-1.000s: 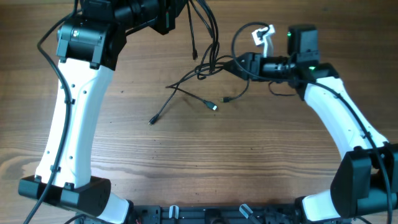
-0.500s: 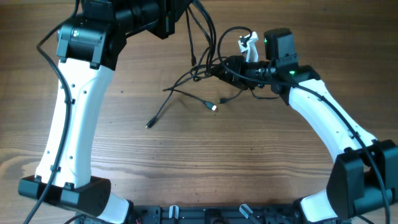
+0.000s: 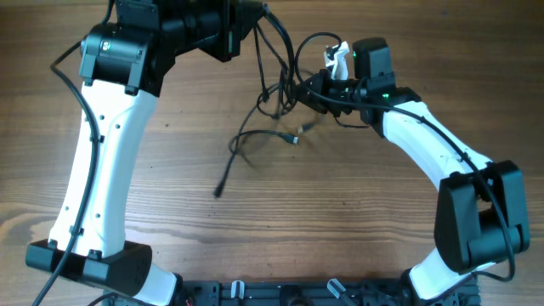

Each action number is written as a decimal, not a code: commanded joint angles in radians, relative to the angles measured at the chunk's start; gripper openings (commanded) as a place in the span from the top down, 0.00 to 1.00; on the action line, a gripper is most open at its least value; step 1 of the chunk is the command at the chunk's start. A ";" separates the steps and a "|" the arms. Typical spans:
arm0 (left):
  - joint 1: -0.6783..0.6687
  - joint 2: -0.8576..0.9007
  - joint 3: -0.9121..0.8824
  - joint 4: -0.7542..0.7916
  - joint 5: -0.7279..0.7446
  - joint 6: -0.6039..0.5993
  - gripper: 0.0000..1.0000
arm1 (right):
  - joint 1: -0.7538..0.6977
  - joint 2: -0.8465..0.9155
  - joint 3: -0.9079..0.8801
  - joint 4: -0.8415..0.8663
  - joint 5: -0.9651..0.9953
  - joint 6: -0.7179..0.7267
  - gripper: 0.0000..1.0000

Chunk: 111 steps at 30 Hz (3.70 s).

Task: Untangle cables

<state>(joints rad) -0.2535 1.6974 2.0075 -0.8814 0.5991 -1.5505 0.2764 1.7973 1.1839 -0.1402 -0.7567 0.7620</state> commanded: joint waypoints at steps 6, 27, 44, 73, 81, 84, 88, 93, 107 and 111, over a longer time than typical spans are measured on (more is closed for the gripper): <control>-0.004 -0.017 0.014 -0.193 -0.290 0.237 0.96 | -0.048 -0.023 0.005 -0.071 0.053 -0.121 0.95; -0.003 0.024 0.003 -0.489 -0.716 1.088 0.49 | -0.117 -0.264 0.341 -0.784 0.477 -0.369 0.96; -0.046 0.192 0.003 -0.309 0.140 1.390 0.51 | -0.117 -0.263 0.341 -0.781 0.254 -0.395 0.96; -0.171 0.255 0.003 -0.212 0.406 1.591 0.45 | -0.244 -0.143 0.341 -0.652 -0.214 -0.357 0.96; -0.256 0.280 0.003 -0.206 0.200 1.592 0.51 | -0.248 -0.137 0.341 -0.568 -0.230 -0.285 0.96; -0.270 0.283 0.003 -0.203 0.110 1.553 0.57 | -0.248 -0.137 0.341 -0.546 -0.241 -0.265 0.96; -0.273 0.283 0.003 -0.180 -0.007 1.456 0.59 | -0.248 -0.137 0.341 -0.539 -0.248 -0.265 0.96; -0.273 0.283 0.003 -0.129 -0.063 1.378 0.55 | -0.248 -0.137 0.341 -0.534 -0.248 -0.264 0.96; -0.291 0.316 0.002 -0.057 -0.129 1.295 0.47 | -0.248 -0.137 0.341 -0.529 -0.265 -0.267 0.96; -0.291 0.340 0.001 -0.057 -0.129 1.280 0.46 | -0.248 -0.137 0.341 -0.526 -0.266 -0.265 0.96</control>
<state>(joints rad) -0.5377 2.0006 2.0075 -0.9401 0.4828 -0.2478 0.0292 1.6569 1.5108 -0.6762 -0.9874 0.4934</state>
